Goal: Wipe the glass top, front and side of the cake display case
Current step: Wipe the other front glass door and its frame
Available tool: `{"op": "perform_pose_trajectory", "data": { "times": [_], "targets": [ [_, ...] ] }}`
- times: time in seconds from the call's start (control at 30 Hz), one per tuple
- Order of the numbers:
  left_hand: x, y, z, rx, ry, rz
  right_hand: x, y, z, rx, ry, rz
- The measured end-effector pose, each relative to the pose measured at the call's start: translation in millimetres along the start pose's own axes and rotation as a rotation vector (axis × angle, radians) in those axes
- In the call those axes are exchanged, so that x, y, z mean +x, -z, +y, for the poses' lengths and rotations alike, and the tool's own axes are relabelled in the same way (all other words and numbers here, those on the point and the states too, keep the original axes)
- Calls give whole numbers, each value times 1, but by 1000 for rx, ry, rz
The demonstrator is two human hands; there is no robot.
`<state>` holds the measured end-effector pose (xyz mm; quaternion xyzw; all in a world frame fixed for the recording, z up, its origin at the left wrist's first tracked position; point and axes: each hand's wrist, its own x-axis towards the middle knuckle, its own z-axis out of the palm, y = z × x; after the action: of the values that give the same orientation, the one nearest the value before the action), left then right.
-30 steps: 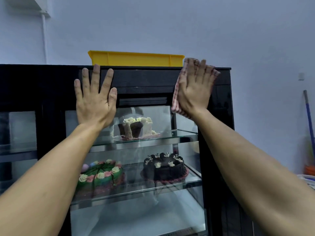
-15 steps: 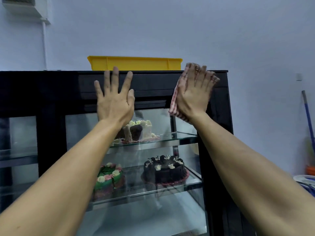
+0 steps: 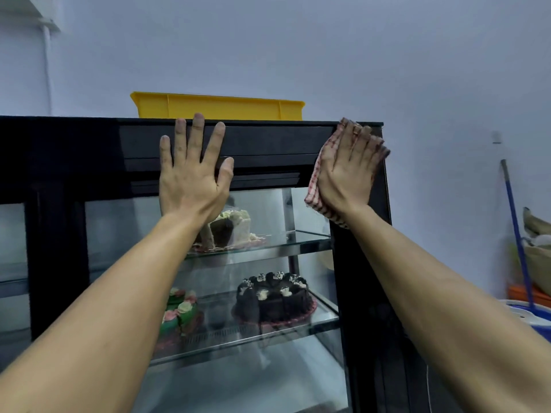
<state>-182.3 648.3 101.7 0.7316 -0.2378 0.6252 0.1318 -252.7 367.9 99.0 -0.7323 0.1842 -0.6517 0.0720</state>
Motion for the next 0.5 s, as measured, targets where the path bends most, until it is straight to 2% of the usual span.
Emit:
{"op": "perform_pose_trajectory", "data": {
  "times": [0.07, 0.13, 0.23, 0.3, 0.4, 0.5],
  "targets": [
    [0, -1, 1, -8, -5, 1, 11, -1, -3, 5, 94, -2],
    [1, -1, 1, -2, 2, 7, 25, 0, 10, 28, 55, 28],
    [0, -2, 2, 4, 13, -2, 9, 1, 38, 153, -325, 92],
    [0, -2, 4, 1, 18, 4, -28, -3, 43, 178, -418, 75],
    [0, -3, 8, -15, 37, 0, -47, -5, 41, 136, -299, 52],
    [-1, -4, 7, -7, 35, 7, 3, 2, 32, 59, -147, 35]
  ]
}}
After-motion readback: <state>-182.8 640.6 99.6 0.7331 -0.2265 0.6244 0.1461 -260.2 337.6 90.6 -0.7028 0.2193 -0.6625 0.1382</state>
